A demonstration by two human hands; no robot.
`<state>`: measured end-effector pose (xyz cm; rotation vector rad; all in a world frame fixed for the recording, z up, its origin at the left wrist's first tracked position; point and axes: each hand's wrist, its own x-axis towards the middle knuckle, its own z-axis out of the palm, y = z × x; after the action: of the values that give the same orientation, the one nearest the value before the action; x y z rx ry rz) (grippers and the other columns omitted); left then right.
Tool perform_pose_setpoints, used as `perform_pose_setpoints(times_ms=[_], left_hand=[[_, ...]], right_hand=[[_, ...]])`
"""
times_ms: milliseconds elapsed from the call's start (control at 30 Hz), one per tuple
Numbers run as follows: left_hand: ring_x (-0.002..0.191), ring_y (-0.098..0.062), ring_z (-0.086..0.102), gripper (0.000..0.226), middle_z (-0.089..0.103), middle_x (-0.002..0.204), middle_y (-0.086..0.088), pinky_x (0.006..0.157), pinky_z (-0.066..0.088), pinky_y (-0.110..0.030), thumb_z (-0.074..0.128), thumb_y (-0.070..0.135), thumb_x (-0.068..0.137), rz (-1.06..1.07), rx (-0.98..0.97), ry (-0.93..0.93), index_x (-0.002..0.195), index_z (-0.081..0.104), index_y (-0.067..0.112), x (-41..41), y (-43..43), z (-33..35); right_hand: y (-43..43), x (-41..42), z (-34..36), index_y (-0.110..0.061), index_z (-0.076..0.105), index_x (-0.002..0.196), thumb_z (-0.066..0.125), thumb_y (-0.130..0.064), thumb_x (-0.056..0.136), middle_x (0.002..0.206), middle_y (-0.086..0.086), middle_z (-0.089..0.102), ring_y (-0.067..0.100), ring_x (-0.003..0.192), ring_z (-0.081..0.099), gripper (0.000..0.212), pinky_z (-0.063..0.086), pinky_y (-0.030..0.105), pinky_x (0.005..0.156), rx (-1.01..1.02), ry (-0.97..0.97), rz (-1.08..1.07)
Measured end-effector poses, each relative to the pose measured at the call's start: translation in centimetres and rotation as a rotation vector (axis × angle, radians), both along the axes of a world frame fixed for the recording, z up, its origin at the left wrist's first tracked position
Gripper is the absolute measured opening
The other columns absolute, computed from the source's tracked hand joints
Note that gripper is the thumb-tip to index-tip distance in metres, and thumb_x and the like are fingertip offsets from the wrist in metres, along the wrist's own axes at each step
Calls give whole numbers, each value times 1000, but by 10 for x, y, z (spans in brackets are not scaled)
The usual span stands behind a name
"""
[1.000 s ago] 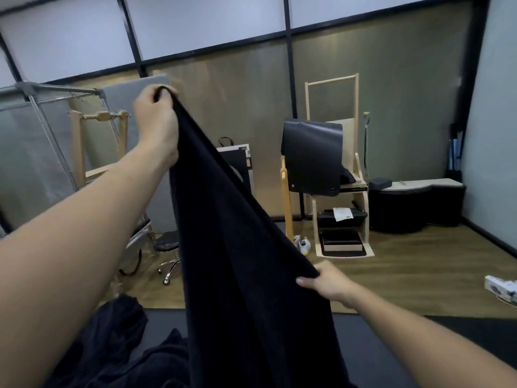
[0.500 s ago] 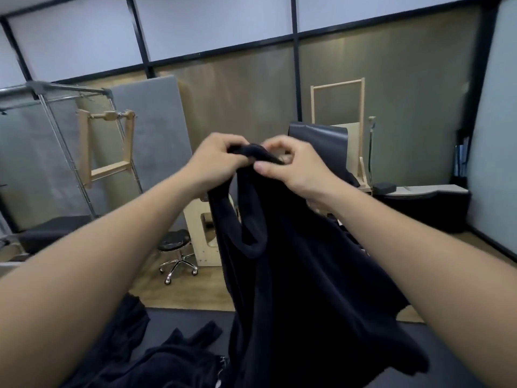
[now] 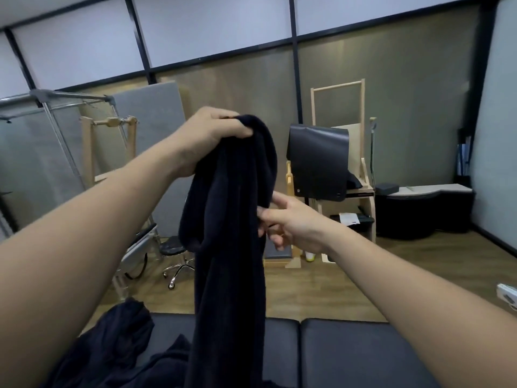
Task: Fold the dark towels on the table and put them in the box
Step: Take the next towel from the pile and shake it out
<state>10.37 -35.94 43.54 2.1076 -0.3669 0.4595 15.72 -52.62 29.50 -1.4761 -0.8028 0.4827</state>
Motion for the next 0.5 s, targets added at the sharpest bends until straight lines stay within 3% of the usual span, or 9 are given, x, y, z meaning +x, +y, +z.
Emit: perform_pose_setpoints(times_ms=[67,100,200,267,300,400,500], left_hand=[[71,-23,65,34,67,81,-14,65,51,-28,66,19,71,4,-54,85,95,70,-5,-5,-2,-8],[68,-24,65,30,67,77,-14,63,50,-28,65,21,67,23,-95,96,85,71,-2,-9,0,-10],[59,-22,63,14,65,65,-9,60,49,-27,59,20,62,-13,-265,133,62,68,10,-23,7,-11],[55,-20,63,9,64,61,-6,56,51,-23,60,17,59,-110,-382,124,60,67,11,-34,14,-6],[56,-20,62,11,64,62,-6,56,52,-23,65,15,54,-171,-417,113,63,66,10,-37,18,0],[59,-22,61,52,62,65,-7,58,51,-25,83,26,33,-298,-507,113,74,58,6,-41,37,9],[60,-23,61,60,63,66,-9,57,52,-26,85,26,30,-283,-712,37,77,56,3,-39,60,1]], right_hand=[[8,-3,2,-14,64,100,61,-19,96,73,6,64,15,53,53,7,49,27,48,-92,-84,-6],[9,-3,-2,-9,65,98,60,-16,97,75,8,64,17,55,57,9,52,27,49,-176,-117,-9],[10,6,-28,0,64,108,57,-12,97,87,17,67,23,67,65,18,58,32,56,-443,-117,3],[10,14,-52,-2,65,107,51,-7,97,96,22,68,27,74,68,17,60,38,61,-591,-95,-32],[10,18,-66,-4,66,104,47,-3,97,97,22,68,27,76,69,20,61,41,63,-642,-81,-67],[2,30,-106,-14,68,92,42,-4,95,85,13,68,25,70,69,28,62,47,64,-729,-20,-196],[-15,42,-127,-13,71,88,50,-15,87,76,8,65,29,65,66,20,61,44,53,-818,-128,-411]])
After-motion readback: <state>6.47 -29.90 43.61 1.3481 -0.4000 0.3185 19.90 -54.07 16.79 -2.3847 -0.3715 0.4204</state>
